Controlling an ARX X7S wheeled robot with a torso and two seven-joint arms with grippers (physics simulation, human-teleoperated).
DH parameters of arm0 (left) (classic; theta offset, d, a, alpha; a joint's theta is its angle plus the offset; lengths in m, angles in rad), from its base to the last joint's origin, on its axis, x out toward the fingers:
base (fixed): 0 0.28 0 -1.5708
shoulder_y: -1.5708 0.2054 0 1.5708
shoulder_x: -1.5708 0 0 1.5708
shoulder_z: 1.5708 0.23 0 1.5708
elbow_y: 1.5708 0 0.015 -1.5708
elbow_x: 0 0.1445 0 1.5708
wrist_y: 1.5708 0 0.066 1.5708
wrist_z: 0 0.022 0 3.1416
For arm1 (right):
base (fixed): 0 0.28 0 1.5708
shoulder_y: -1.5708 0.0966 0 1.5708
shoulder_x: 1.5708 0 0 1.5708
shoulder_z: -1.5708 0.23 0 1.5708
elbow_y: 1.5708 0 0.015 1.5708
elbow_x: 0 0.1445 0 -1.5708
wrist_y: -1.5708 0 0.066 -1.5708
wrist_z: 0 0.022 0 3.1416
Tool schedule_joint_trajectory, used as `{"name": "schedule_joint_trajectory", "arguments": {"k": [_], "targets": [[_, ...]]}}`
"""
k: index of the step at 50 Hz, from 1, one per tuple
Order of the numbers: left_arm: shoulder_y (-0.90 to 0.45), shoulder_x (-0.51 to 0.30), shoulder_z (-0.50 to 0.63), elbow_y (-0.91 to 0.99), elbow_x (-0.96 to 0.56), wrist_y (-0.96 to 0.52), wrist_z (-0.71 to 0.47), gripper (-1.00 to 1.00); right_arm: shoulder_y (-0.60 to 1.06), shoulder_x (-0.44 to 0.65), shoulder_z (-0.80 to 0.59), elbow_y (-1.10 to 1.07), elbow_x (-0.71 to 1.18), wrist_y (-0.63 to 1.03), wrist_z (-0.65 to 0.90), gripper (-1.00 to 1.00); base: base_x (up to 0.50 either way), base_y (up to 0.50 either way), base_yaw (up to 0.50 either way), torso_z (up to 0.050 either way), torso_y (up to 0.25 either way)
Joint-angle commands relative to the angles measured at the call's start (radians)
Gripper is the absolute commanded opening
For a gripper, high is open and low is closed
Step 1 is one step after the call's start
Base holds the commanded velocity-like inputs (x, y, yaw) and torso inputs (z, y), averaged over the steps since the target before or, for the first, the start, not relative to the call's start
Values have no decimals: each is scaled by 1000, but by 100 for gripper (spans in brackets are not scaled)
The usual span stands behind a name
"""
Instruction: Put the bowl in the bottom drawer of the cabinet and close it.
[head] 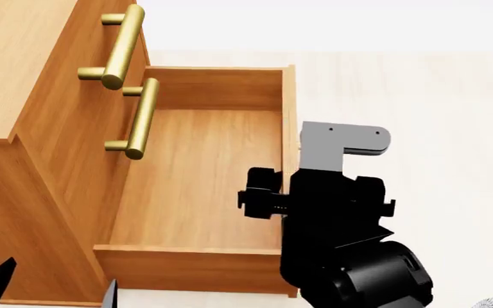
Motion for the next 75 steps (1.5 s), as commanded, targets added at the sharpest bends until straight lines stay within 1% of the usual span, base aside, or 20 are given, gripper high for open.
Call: {"name": "schedule_joint_trajectory", "arguments": {"k": [1, 8, 20, 35, 40, 44, 45, 48, 49, 52, 54, 55, 59, 60, 64, 67, 71, 75], "targets": [[-1, 20, -22, 4, 12, 8, 21, 100, -11, 79, 31, 17, -101, 48, -8, 100, 0, 0, -3, 0, 0], [-4, 16, -12, 4, 13, 2, 16, 100, -38, 117, 41, -58, -97, 13, -30, 100, 0, 0, -4, 0, 0], [-1, 23, -11, 4, 23, 5, 25, 100, -24, 133, 50, -167, -52, 41, -52, 100, 0, 0, -4, 0, 2], [2, 24, -6, 4, 27, 11, 23, 100, -9, 181, 71, -451, 70, 148, -17, 100, 0, 0, 0, 0, 1], [2, 24, -2, 4, 29, 11, 23, 100, -24, 241, 110, -626, 167, 200, 28, 100, 0, 0, 0, 0, 0], [2, 24, 3, 4, 32, 12, 24, 100, -30, 286, 140, -714, 218, 223, 62, 100, 0, 0, 0, 0, 0], [4, 24, 1, 4, 32, 16, 26, 100, -48, 309, 168, -752, 244, 214, 79, 100, 0, 0, 0, 0, 0], [4, 26, -2, 5, 36, 18, 29, 100, -73, 340, 186, -788, 262, 211, 91, 100, 0, 0, 0, 0, 0], [8, 26, -6, 5, 38, 25, 34, 100, -97, 365, 190, -818, 227, 197, 125, 100, 0, 0, 0, 0, 0], [12, 27, -25, 5, 33, 32, 38, 100, -155, 411, 228, -862, 242, 169, 149, 100, 0, 0, 0, 0, 0], [11, 27, -27, 5, 33, 34, 37, 100, -195, 438, 248, -903, 197, 126, 169, 100, 0, 0, 0, 0, 0], [10, 27, -25, 5, 33, 32, 37, 100, -216, 455, 260, -910, 206, 127, 195, 100, 0, 0, 0, 0, 0], [6, 26, -19, 5, 35, 25, 35, 100, -327, 547, 342, -1008, 262, 67, 193, 100, 0, 0, 0, 0, 0], [7, 26, -18, 5, 36, 26, 34, 100, -372, 569, 371, -1038, 283, 24, 133, 100, 0, 0, 0, 0, 0], [6, 27, -8, 5, 43, 24, 32, 100, -491, 640, 465, -1107, 348, -49, 130, 100, 0, 0, 0, 0, 0], [5, 27, -6, 5, 44, 22, 31, 100, -573, 688, 526, -1145, 357, -94, 136, 100, 0, 0, 0, 0, 0], [3, 27, -4, 5, 44, 22, 27, 100, -708, 719, 616, -1178, 361, -177, 116, 100, 0, 0, 0, 0, 0], [-4, 27, 1, 5, 43, 13, 23, 100, -804, 720, 678, -1186, 345, -239, 89, 100, 0, 0, 0, 0, 0]]}}
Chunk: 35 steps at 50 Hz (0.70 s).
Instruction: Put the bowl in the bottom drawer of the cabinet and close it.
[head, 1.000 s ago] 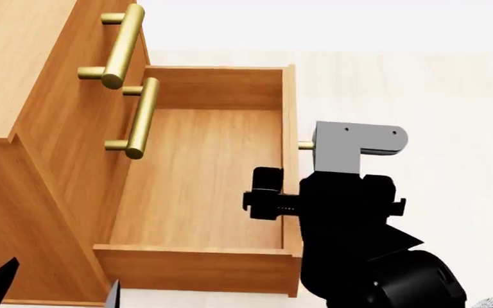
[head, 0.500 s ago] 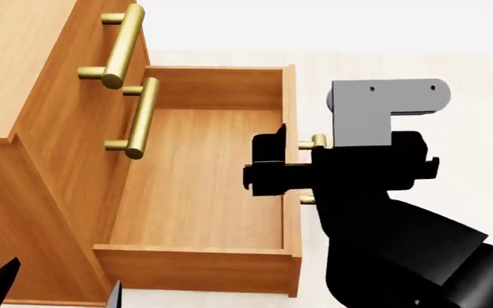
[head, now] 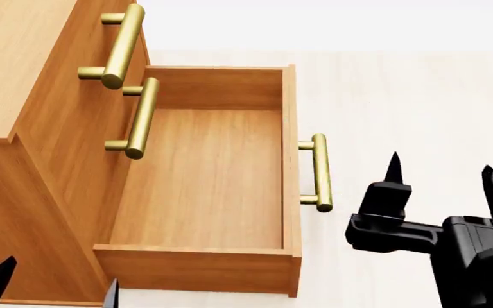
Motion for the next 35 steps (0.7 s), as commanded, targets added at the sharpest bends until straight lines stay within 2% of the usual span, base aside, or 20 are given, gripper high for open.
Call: {"name": "schedule_joint_trajectory", "arguments": {"k": [1, 8, 12, 17, 27, 35], "targets": [[-3, 22, -13, 4, 17, 8, 18, 100, -328, 87, 233, -119, 0, -179, -88, 100, 0, 0, 0, 0, 0], [3, 22, -12, 4, 26, 11, 21, 100, -637, 45, 448, -167, -6, -318, -160, 100, 0, 0, 0, 0, 0], [1, 22, 1, 4, 33, 7, 18, 100, -746, -6, 496, -159, -50, -359, -215, 100, 0, 0, 0, 0, 0], [-2, 22, 7, 4, 35, 4, 18, 100, -819, -37, 539, -169, -50, -386, -239, 100, 0, 0, 0, 0, 0], [0, 21, 9, 4, 38, 4, 19, 100, -971, -111, 660, -160, 89, -450, -300, 100, 0, 0, 0, 0, 0], [1, 20, 13, 4, 43, 5, 18, 100, -1070, -162, 715, -115, 64, -471, -376, 100, 0, 0, 0, 0, 0]]}}
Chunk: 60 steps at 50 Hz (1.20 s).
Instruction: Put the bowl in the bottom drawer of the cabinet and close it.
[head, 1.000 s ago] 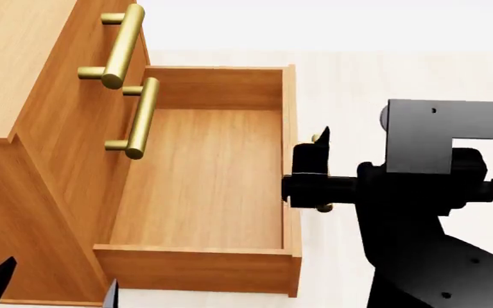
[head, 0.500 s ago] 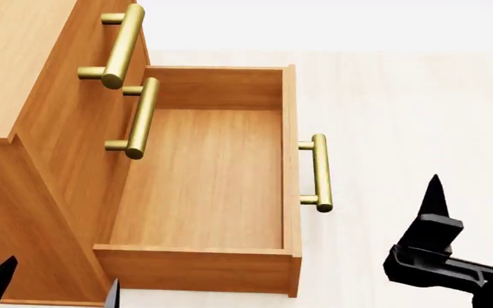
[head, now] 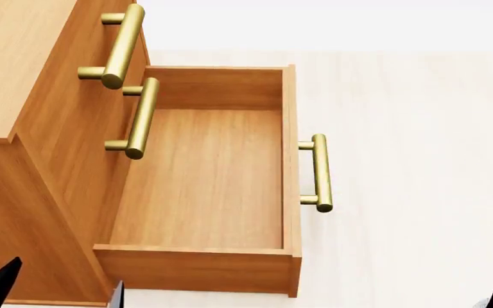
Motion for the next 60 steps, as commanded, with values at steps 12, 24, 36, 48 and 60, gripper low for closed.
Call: {"name": "schedule_joint_trajectory", "arguments": {"k": [12, 24, 36, 48, 60], "targets": [[-2, 22, -23, 4, 23, 8, 26, 100, -329, -150, 260, 70, 20, -50, -195, 100, 0, 0, 0, 0, 0], [-9, 22, -33, 4, 18, 5, 27, 100, -323, -255, 331, 185, -8, 5, -310, 100, 0, 0, 0, 0, 0], [-11, 22, -33, 4, 18, 4, 27, 100, -237, -302, 236, 320, -88, 6, -382, 100, 0, 0, 0, 0, 0], [-7, 22, -34, 4, 19, 5, 28, 100, -177, -315, 157, 357, -122, 31, -387, 100, 0, 0, 0, 0, 0], [-6, 22, -43, 4, 15, 9, 29, 100, -151, -302, 117, 265, -104, 79, -292, 100, 0, 0, 0, 0, 0]]}}
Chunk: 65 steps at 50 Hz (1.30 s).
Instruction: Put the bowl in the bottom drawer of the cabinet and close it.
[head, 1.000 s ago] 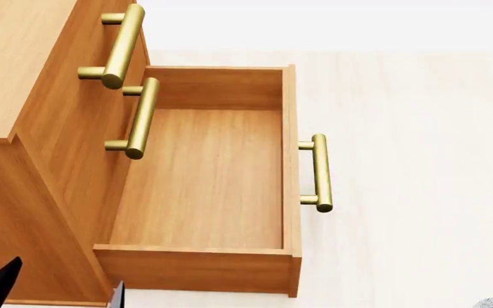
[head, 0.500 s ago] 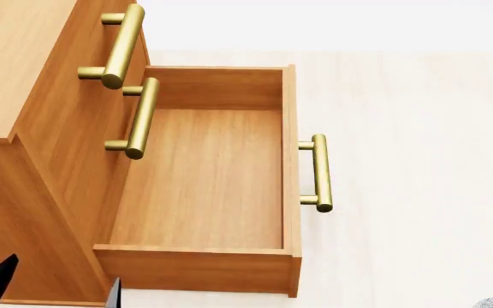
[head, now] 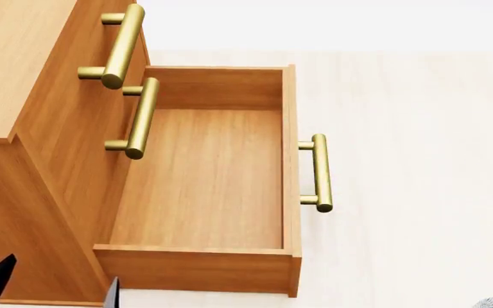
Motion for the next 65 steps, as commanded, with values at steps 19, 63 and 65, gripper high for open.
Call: {"name": "schedule_joint_trajectory", "arguments": {"k": [19, 63, 65], "targets": [[0, 22, -21, 4, 14, 7, 24, 100, 54, -39, 45, 12, 217, 44, 17, 100, 0, 0, 0, 0, 0], [-11, 20, -7, 4, 10, -2, 18, 100, 284, -43, -106, 176, 171, 76, 73, 100, 0, 0, 0, 0, 0], [-8, 20, -9, 4, 11, 1, 18, 100, 291, -44, -108, 186, 174, 76, 72, 100, 0, 0, 0, 0, 0]]}}
